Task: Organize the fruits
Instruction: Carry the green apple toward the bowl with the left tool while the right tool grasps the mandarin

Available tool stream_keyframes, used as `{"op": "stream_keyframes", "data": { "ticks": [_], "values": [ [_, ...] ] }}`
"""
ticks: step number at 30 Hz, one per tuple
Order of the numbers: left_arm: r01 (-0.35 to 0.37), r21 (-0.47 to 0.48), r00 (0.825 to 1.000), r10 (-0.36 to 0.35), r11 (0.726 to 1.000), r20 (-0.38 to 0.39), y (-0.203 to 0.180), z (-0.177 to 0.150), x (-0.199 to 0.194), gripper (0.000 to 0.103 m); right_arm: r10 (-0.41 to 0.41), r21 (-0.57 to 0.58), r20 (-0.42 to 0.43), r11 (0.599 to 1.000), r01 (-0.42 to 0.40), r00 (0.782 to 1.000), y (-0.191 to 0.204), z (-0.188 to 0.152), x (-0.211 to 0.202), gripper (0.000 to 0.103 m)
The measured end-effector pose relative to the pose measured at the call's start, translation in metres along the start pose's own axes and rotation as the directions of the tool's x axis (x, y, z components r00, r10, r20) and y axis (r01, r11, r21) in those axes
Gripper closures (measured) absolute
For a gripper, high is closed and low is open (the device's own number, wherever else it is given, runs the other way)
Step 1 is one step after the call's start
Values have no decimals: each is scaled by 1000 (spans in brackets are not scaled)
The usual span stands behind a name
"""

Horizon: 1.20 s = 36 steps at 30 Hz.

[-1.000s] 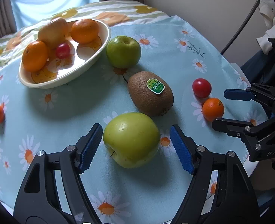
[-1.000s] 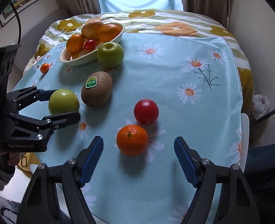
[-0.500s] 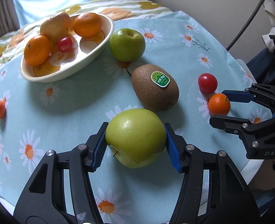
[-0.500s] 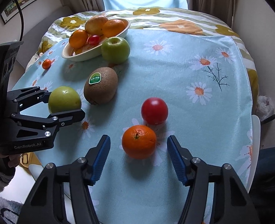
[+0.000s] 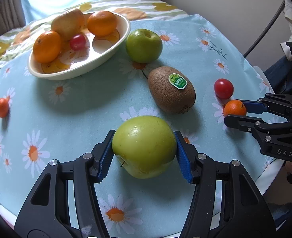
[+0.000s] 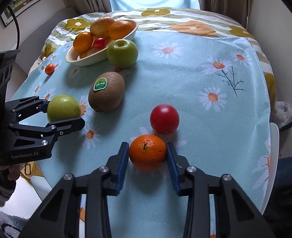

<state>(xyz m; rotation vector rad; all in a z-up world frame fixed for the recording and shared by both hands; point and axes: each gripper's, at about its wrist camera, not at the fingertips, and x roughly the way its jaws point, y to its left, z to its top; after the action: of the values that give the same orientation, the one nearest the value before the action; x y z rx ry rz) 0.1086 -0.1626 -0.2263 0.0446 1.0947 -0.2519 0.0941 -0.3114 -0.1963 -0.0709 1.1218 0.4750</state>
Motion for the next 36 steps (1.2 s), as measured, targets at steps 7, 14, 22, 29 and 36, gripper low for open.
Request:
{"op": "stream_keyframes", "data": {
  "ticks": [7,14,22,29,36],
  "values": [
    [-20,-32,1000,20,999,16,8,-4,-15,41,10,-23,22,1000,-9,1000,7,2,-8,69],
    [-42,-60,998,45,997,53,11,-3,-43,41,25,-53,55,998,-22,998,17,12,-24,69],
    [-77,-114,988,91,990,123,28,10,-89,41,63,-107,98,993,-52,993,39,38,-49,69],
    [-80,-129,982,100,988,160,55,33,-113,41,82,-139,129,988,-64,988,56,73,-59,69],
    [-65,-94,982,80,993,168,86,64,-112,41,74,-132,151,990,-54,986,75,112,-52,69]
  ]
}}
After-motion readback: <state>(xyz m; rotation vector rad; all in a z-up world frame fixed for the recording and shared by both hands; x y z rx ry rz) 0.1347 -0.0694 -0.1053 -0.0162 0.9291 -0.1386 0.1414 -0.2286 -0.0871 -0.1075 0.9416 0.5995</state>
